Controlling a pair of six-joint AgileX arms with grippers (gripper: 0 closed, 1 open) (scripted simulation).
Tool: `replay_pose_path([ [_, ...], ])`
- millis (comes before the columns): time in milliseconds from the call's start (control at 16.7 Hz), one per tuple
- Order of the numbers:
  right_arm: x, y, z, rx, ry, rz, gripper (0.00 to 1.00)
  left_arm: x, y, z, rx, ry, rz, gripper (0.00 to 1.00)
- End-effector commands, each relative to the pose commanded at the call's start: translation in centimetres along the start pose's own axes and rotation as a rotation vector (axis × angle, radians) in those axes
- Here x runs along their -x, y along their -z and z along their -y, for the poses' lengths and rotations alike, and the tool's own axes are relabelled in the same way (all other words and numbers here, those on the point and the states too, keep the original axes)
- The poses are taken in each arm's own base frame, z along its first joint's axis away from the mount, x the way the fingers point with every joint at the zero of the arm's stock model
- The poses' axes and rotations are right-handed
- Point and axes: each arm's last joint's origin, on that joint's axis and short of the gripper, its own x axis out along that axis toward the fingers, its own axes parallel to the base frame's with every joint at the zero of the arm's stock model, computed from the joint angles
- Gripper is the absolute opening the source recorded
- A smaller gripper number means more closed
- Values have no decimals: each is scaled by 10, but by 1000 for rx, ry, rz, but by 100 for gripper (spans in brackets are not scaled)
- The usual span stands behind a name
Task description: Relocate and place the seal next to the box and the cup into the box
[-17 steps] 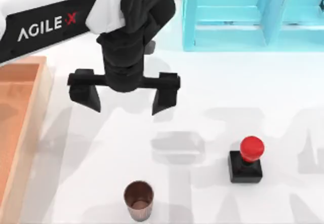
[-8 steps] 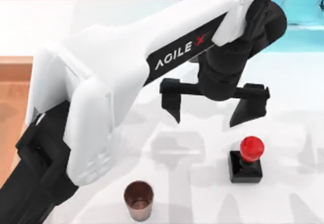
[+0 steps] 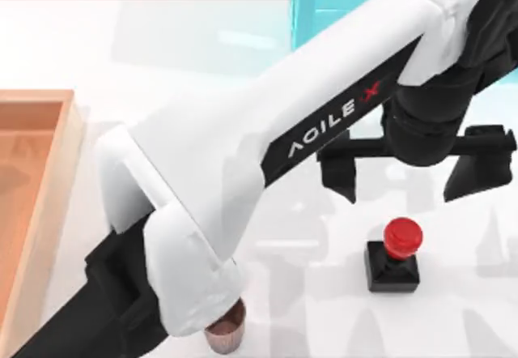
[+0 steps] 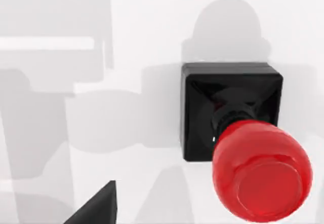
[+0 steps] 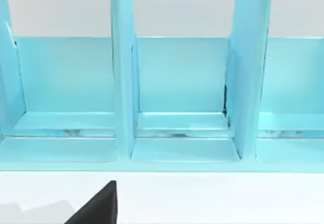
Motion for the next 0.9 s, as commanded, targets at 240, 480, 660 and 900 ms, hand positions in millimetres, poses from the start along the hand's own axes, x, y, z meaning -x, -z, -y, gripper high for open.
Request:
replay_pose_path([
  [240,0,0,0,0,0,0,100,-8,13,9,1,-25,-33,100],
  [480,0,0,0,0,0,0,100,-8,13,9,1,-25,-33,100],
  [660,0,0,0,0,0,0,100,-9,11,8,3,-22,-30,100],
  [900,0,0,0,0,0,0,100,-27,8,13,1,-20,-30,100],
])
